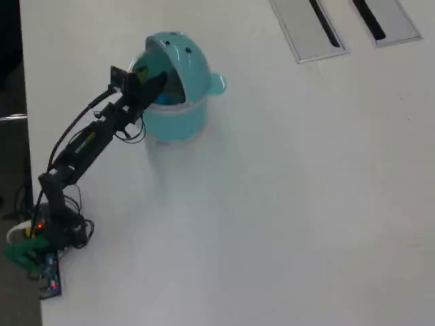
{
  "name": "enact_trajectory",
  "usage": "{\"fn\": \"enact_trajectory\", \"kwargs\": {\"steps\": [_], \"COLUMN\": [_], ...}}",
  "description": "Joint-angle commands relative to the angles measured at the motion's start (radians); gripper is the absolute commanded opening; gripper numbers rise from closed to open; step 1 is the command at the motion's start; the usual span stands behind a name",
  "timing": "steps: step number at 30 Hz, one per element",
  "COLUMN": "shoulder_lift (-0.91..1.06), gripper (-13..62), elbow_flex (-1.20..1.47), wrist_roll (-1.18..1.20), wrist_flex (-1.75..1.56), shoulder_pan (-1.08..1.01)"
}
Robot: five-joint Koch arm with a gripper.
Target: Grasp RGB lego blocks and put them in the bin one by one.
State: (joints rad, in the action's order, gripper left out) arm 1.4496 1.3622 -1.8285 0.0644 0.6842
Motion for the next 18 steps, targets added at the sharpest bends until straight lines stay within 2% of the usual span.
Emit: {"fn": "enact_trajectory", "kwargs": {"steps": [1,4,18], "shoulder_lift": [0.015,0.035,0.252], "gripper": [30.1,33.9,33.8], "elbow_flex": [-0.121,-0.097,0.04], "wrist_roll": [0.0,0.011,0.166], "wrist_flex": [-0.086,-0.087,-0.086], "shoulder_pan": [0.009,-0.003,0.012]}}
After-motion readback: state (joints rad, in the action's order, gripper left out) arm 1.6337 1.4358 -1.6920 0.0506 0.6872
